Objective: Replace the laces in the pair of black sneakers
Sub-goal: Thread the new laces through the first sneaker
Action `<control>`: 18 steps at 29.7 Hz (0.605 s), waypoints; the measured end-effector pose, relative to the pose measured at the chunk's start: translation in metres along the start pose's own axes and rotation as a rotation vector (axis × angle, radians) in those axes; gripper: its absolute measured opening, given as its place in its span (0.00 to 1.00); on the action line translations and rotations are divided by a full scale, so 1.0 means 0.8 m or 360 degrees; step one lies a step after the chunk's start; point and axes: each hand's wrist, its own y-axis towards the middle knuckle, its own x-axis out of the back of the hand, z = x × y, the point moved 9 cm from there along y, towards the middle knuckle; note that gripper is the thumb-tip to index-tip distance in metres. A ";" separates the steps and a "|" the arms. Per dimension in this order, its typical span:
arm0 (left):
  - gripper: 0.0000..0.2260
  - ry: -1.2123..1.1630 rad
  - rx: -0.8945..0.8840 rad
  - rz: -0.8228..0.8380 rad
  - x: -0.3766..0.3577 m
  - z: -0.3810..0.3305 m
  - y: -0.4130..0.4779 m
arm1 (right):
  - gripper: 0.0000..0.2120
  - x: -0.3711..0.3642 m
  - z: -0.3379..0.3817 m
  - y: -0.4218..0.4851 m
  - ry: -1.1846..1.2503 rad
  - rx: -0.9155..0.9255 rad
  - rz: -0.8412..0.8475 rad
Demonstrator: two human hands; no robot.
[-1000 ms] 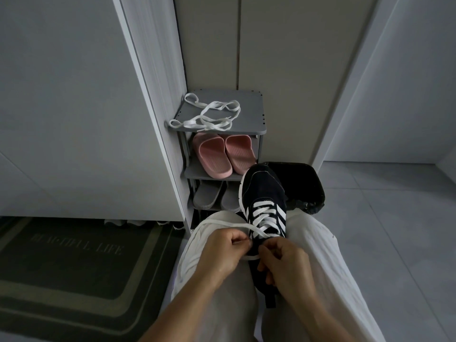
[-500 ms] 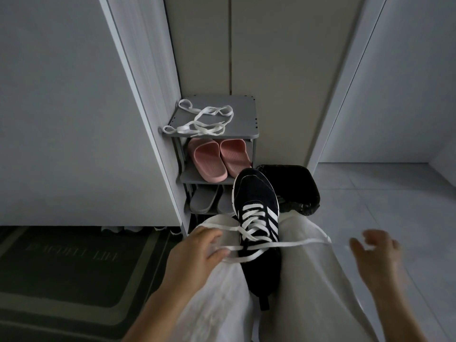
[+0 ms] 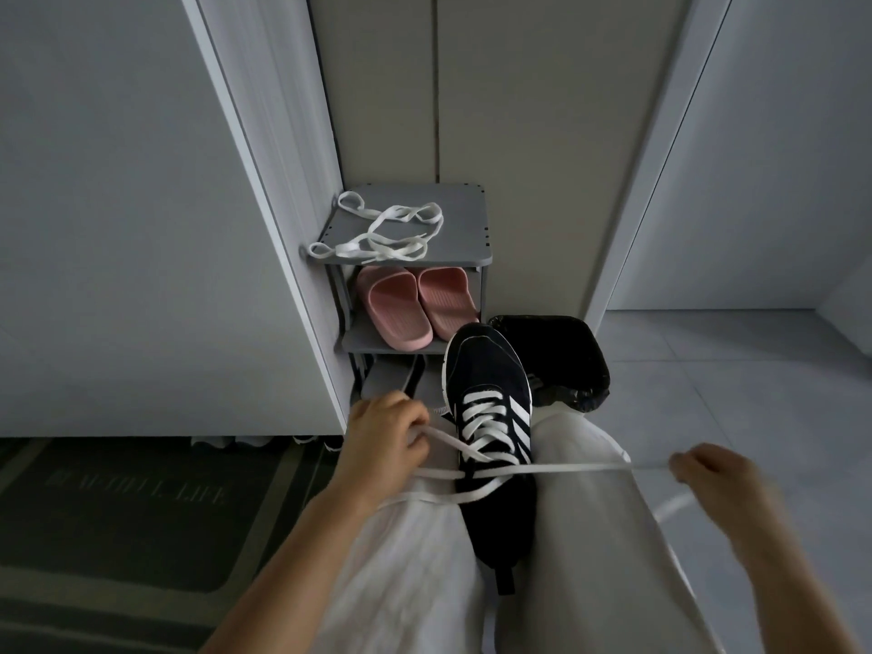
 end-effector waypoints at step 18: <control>0.06 -0.1518 0.0873 0.0310 -0.006 0.044 -0.048 | 0.12 -0.031 0.080 -0.038 -0.0473 0.0690 -0.0209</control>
